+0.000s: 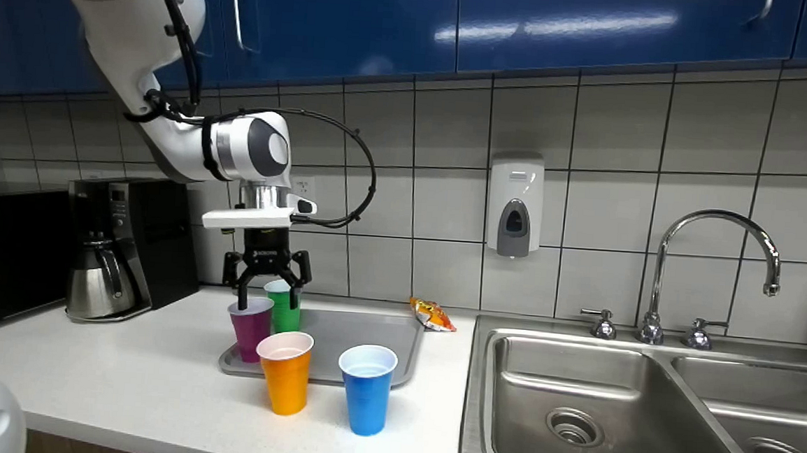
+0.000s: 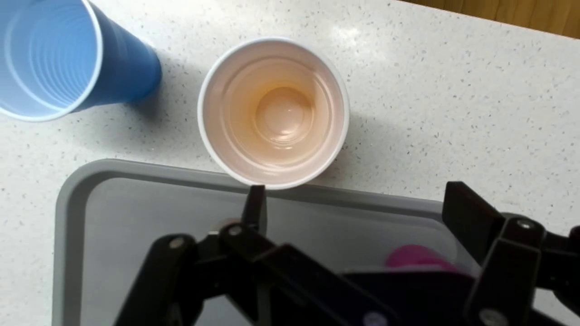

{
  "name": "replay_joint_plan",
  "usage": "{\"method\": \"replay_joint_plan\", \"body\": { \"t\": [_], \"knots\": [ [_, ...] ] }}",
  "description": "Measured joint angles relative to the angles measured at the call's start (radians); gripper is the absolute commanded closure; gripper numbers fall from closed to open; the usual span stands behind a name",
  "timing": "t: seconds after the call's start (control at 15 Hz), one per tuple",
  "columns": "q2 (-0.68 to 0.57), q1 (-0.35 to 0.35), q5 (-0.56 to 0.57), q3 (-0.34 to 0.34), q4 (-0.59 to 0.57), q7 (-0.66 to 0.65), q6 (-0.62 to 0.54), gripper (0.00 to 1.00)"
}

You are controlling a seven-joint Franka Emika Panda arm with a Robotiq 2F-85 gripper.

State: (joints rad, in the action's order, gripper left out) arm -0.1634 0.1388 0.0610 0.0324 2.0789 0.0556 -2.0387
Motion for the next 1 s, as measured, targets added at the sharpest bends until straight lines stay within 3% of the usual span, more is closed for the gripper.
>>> {"method": "replay_joint_plan", "body": {
  "t": [1.0],
  "knots": [
    [0.035,0.0,0.0,0.006,0.114,-0.001,-0.052,0.0]
  ]
}}
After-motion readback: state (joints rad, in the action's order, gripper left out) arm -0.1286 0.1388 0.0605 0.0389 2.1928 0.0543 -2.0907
